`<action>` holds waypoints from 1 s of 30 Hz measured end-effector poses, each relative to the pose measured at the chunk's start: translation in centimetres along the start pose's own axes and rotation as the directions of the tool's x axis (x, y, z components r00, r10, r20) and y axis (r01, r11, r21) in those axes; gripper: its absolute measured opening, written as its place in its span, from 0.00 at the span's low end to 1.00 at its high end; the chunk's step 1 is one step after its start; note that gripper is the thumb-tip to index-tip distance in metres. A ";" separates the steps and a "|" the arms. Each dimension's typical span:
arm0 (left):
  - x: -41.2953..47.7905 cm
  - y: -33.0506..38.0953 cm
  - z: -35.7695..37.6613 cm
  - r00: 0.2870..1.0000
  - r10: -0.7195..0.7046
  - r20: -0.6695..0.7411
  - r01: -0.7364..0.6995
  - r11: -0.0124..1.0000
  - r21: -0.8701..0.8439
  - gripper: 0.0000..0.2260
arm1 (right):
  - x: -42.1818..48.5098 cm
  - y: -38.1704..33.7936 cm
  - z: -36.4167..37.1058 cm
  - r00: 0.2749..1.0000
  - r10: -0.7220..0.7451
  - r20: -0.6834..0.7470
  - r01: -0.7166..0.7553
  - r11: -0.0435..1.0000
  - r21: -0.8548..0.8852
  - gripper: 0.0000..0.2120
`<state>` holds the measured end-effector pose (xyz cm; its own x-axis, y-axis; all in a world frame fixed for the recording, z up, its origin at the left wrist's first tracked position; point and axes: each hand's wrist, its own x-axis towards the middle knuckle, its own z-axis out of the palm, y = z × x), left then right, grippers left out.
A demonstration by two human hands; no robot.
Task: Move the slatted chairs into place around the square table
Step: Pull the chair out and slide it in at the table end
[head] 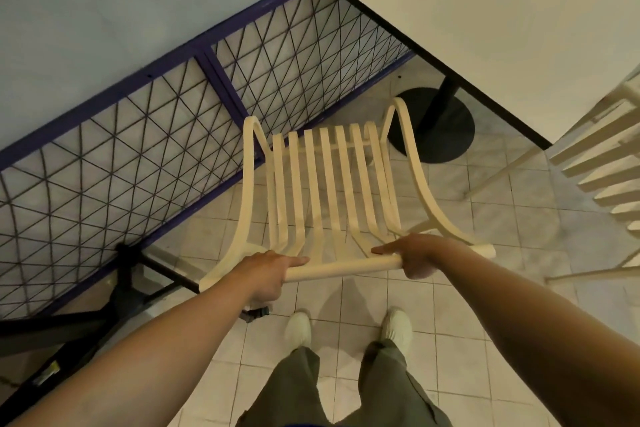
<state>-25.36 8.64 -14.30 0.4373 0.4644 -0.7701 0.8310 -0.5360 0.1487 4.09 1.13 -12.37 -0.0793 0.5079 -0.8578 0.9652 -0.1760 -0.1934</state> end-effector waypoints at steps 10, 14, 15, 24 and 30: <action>0.0 -5.6 -3.1 0.998 0.059 -0.029 -0.054 0.988 0.144 0.38 | 1.2 -5.6 3.1 0.998 0.056 -0.009 -0.053 0.976 0.212 0.40; 0.9 -7.9 -4.5 0.993 0.110 -0.032 -0.102 0.975 0.198 0.38 | 1.8 -7.8 4.0 0.996 0.081 -0.030 -0.069 0.956 0.285 0.40; 1.1 -8.6 -4.8 0.993 0.119 -0.027 -0.111 0.971 0.211 0.38 | 1.9 -8.4 4.1 0.996 0.079 -0.035 -0.065 0.953 0.295 0.40; 2.3 -11.6 -6.8 0.987 0.158 0.009 -0.154 0.945 0.288 0.39 | 2.7 -11.7 4.5 0.991 0.106 -0.077 -0.072 0.930 0.359 0.38; 2.0 -13.8 -7.3 0.984 0.177 -0.006 -0.166 0.935 0.313 0.40 | 3.2 -14.1 4.1 0.988 0.116 -0.100 -0.070 0.922 0.380 0.38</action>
<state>-33.44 22.13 -13.32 0.5795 0.3663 -0.7280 0.5968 -0.7991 0.0730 -10.79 1.75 -14.34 0.0581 0.5658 -0.8225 0.8011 -0.5181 -0.2997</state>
